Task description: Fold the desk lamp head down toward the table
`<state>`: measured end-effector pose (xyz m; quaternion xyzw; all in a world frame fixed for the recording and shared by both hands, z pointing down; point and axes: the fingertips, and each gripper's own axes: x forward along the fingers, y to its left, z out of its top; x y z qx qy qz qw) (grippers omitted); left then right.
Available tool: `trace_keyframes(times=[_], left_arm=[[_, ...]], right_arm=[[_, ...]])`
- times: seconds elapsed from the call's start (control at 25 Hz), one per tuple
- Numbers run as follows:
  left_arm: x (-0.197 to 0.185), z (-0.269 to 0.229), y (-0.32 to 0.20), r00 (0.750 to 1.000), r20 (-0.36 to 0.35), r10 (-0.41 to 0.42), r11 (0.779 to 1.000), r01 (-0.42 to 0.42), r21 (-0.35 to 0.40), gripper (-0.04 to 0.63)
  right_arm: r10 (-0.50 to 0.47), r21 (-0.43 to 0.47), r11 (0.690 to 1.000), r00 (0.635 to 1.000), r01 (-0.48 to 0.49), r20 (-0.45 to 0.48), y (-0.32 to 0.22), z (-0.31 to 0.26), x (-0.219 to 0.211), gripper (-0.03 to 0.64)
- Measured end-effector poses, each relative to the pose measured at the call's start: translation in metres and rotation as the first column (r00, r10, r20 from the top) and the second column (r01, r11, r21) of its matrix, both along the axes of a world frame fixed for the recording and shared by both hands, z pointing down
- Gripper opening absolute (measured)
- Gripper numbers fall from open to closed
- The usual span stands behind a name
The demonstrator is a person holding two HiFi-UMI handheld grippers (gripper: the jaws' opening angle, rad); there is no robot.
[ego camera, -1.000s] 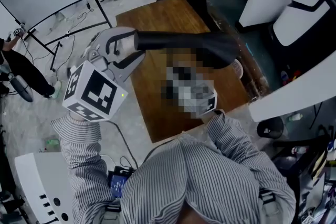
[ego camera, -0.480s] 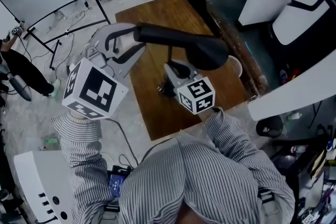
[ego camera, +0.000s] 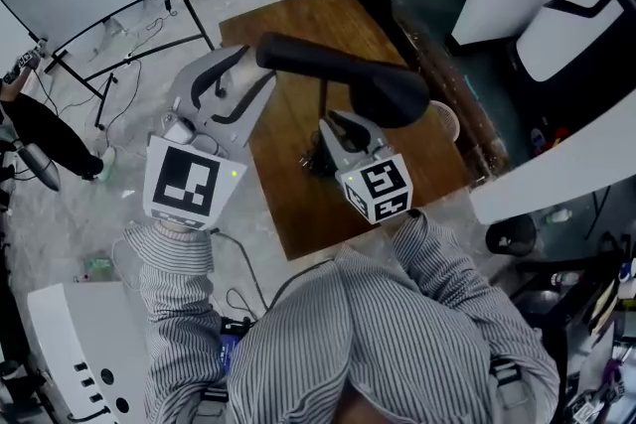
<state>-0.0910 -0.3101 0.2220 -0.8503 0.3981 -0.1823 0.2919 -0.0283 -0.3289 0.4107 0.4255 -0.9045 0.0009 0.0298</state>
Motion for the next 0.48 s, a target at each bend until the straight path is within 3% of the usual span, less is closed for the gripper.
trace_keyframes(times=[0.16, 0.32, 0.48], left_arm=[[-0.009, -0.001, 0.013, 0.978, -0.203, -0.039, 0.999, 0.035, -0.022, 0.172], [-0.012, 0.016, 0.026, 0.903, -0.429, -0.028, 0.997, -0.006, -0.078, 0.172], [0.001, 0.057, 0.037, 0.837, -0.542, -0.068, 0.985, -0.031, -0.171, 0.151]], right_arm=[[-0.014, 0.006, 1.000, 0.999, 0.013, 0.033, 0.016, -0.010, 0.007, 0.046], [-0.003, 0.008, 1.000, 0.997, 0.002, 0.079, 0.030, -0.019, 0.021, 0.039], [0.007, 0.026, 1.000, 0.994, -0.010, 0.109, 0.045, -0.032, 0.033, 0.002]])
